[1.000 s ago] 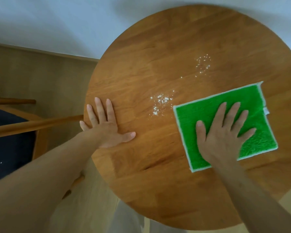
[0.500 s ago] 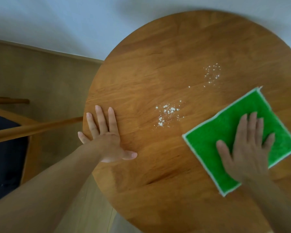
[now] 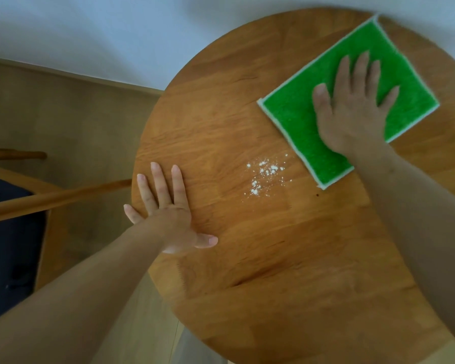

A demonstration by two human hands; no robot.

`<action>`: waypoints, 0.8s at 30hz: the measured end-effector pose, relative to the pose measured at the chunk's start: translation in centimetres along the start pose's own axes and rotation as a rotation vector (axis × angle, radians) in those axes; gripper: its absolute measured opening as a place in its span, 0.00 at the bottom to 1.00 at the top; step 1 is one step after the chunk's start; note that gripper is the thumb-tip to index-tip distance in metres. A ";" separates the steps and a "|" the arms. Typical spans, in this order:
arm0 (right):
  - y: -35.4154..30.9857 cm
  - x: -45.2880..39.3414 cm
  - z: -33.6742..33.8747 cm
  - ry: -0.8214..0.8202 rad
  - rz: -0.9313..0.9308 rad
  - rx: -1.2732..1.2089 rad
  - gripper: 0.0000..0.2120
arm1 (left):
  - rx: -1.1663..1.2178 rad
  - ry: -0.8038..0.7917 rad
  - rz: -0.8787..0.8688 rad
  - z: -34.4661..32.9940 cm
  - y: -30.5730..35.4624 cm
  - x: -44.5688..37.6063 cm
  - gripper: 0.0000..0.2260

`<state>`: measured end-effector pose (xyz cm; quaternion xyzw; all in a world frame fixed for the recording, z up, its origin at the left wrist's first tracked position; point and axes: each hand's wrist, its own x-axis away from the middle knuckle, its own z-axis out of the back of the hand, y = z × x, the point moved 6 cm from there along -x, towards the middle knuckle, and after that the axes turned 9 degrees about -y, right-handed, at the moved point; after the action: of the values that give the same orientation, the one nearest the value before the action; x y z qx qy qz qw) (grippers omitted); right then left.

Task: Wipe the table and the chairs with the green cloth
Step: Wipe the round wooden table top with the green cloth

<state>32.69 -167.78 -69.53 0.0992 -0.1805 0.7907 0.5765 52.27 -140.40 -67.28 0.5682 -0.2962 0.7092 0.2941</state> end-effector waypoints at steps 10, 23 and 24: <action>-11.6 15.6 -9.0 -0.101 0.449 0.174 0.34 | -0.031 -0.034 -0.040 0.1 -0.2 -0.2 0.72; 0.7 2.3 -1.4 0.005 -0.149 -0.007 0.37 | -0.033 -0.001 0.013 0.0 -0.2 -0.4 0.73; -0.7 1.3 -1.2 0.006 -0.162 -0.016 0.38 | -0.033 -0.002 0.011 0.0 -0.3 -0.4 0.73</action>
<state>33.00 -165.97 -70.07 0.1064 -0.1762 0.7404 0.6398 52.53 -140.27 -67.64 0.5623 -0.3112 0.7052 0.2994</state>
